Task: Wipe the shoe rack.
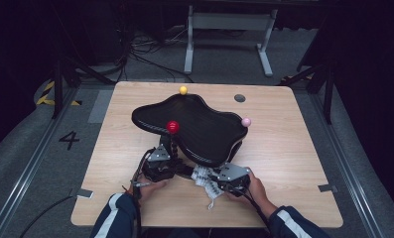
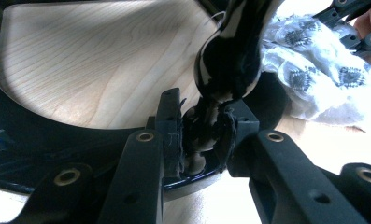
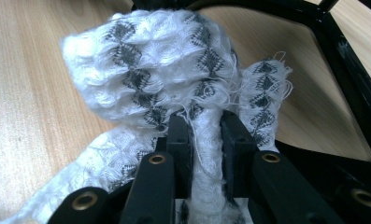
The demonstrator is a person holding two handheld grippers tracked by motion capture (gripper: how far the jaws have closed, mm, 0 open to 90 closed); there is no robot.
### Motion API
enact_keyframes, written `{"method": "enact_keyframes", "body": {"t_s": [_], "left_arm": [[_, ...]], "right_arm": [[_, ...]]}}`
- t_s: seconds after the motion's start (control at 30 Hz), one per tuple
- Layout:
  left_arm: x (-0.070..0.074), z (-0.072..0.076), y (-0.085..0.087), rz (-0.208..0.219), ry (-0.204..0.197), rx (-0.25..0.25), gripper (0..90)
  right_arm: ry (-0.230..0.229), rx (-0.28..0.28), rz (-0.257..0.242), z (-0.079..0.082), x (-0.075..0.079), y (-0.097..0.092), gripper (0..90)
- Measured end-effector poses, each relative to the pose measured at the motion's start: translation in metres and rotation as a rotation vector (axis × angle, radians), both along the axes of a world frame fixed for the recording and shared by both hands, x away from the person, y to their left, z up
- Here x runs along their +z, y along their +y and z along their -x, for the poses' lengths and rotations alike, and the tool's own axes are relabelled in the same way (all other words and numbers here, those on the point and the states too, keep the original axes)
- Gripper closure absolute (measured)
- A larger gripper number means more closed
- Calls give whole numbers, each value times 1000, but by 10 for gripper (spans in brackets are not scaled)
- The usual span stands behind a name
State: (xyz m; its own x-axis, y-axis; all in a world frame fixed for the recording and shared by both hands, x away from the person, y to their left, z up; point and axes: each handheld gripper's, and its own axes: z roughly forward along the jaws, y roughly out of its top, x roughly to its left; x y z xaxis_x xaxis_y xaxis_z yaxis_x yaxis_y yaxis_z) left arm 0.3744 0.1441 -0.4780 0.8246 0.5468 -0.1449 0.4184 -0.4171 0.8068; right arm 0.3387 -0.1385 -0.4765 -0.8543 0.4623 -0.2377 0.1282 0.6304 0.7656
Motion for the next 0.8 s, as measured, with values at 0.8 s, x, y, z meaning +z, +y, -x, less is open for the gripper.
{"method": "enact_keyframes", "body": {"t_s": [0.8], "left_arm": [[1,13,-11,-10,3,-51,739]], "right_arm": [[-25,-163,23,-33,-3,-18,770]]}}
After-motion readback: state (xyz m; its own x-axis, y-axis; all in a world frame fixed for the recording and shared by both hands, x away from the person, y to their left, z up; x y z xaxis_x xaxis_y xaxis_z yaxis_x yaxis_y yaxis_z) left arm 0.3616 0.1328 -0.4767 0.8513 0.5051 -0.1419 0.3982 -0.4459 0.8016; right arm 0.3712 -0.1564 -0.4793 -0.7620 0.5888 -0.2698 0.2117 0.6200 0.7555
